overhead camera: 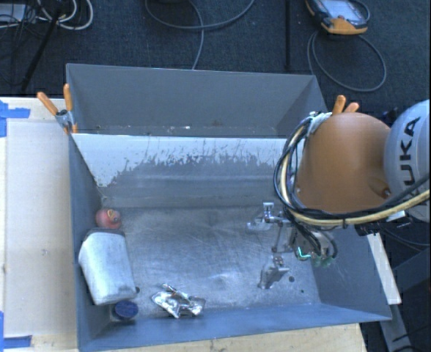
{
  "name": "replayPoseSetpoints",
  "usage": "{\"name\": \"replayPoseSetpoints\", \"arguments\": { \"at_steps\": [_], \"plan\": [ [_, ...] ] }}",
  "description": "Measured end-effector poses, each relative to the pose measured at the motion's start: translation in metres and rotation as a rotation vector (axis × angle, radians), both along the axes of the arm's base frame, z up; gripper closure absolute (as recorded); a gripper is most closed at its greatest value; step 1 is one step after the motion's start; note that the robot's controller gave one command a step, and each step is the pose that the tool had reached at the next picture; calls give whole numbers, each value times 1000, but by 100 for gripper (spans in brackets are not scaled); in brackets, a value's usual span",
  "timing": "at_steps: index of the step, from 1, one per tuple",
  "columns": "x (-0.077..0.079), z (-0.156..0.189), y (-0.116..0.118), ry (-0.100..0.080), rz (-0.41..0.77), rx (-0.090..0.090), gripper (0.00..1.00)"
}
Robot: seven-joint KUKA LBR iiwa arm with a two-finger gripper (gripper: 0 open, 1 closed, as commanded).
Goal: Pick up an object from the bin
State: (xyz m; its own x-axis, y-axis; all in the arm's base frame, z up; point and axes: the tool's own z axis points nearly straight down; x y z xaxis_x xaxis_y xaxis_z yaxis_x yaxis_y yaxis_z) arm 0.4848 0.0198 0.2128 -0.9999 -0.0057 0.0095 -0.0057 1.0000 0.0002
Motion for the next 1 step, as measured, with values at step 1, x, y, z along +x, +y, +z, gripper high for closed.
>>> {"name": "replayPoseSetpoints", "arguments": {
  "at_steps": [1],
  "plan": [
    [4,-141,-82,-16,171,3,0]
  ]
}}
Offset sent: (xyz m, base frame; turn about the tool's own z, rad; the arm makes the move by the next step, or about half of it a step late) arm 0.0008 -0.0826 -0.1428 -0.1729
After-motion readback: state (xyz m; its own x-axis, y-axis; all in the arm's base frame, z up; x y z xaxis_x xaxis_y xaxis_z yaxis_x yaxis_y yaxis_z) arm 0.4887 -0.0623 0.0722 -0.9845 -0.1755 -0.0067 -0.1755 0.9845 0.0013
